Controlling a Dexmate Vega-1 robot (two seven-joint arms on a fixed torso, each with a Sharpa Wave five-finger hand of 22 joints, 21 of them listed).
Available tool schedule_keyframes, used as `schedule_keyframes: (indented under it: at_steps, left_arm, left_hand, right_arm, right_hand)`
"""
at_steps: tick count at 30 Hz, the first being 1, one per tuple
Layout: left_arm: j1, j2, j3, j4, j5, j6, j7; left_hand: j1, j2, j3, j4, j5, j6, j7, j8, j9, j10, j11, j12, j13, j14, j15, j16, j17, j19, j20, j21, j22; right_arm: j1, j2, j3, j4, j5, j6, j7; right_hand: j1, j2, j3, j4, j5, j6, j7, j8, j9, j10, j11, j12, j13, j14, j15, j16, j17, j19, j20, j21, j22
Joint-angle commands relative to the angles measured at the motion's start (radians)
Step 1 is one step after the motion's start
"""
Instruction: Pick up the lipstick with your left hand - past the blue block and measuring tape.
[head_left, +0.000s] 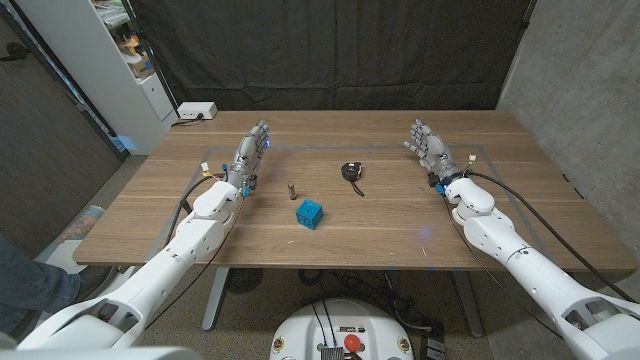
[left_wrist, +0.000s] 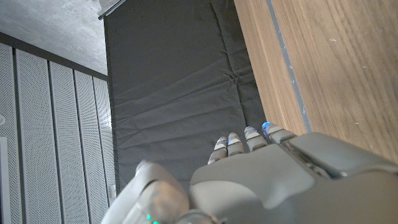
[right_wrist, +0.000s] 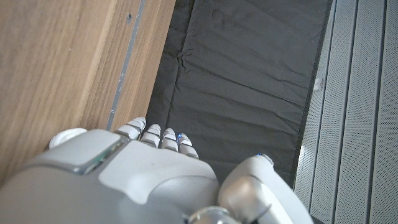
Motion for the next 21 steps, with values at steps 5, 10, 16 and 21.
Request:
schedule_keyframes:
  at_steps: [5, 10, 16, 21]
  left_arm:
    - [-0.004, 0.007, -0.006, 0.008, -0.016, -0.002, -0.026]
    - [-0.002, 0.010, -0.004, 0.008, 0.000, -0.021, -0.024]
    - [0.004, 0.023, -0.002, -0.009, 0.017, -0.023, -0.015]
    - [0.014, 0.025, -0.007, -0.016, 0.018, -0.031, -0.009]
  left_hand:
    - [0.011, 0.004, 0.006, 0.000, 0.007, 0.002, 0.005, 0.006, 0.003, -0.005, -0.002, 0.003, 0.003, -0.005, -0.002, 0.006, 0.005, -0.008, 0.009, 0.005, 0.004]
    - [0.012, 0.005, 0.006, -0.001, 0.007, 0.002, 0.004, 0.004, 0.003, -0.007, -0.001, 0.001, 0.003, -0.006, -0.001, 0.004, 0.005, -0.009, 0.011, 0.004, 0.004]
    - [0.019, 0.015, 0.011, -0.005, 0.007, 0.016, -0.001, 0.007, 0.003, 0.011, -0.006, 0.005, 0.003, 0.011, -0.004, 0.008, 0.005, 0.000, 0.016, 0.007, 0.004]
    - [0.023, 0.019, 0.013, -0.007, 0.007, 0.021, -0.004, 0.007, 0.003, 0.014, -0.008, 0.005, 0.003, 0.015, -0.006, 0.008, 0.005, 0.001, 0.017, 0.006, 0.004]
  right_arm:
    - [-0.025, 0.001, -0.001, -0.042, -0.011, 0.001, -0.034]
    - [-0.032, 0.006, -0.001, -0.047, -0.008, 0.006, -0.036]
    - [-0.043, 0.008, -0.003, -0.060, -0.015, 0.011, -0.047]
    - [-0.050, 0.003, -0.002, -0.070, -0.018, 0.008, -0.054]
  right_hand:
    - [0.008, -0.001, 0.007, -0.002, 0.004, 0.008, -0.002, 0.003, 0.005, 0.004, 0.002, 0.005, 0.001, 0.000, 0.008, 0.004, 0.004, 0.006, -0.003, 0.005, 0.003]
    - [0.008, -0.001, 0.006, -0.002, 0.004, 0.009, -0.002, 0.003, 0.005, 0.004, 0.003, 0.005, 0.001, 0.000, 0.008, 0.005, 0.003, 0.007, -0.003, 0.004, 0.003]
    - [0.007, 0.000, 0.006, -0.002, 0.003, 0.009, -0.002, 0.003, 0.005, 0.004, 0.002, 0.005, 0.001, -0.001, 0.009, 0.005, 0.003, 0.007, -0.003, 0.004, 0.003]
    - [0.007, 0.000, 0.006, -0.003, 0.003, 0.009, -0.003, 0.003, 0.005, 0.005, 0.001, 0.005, 0.001, -0.001, 0.007, 0.005, 0.002, 0.008, -0.003, 0.003, 0.003]
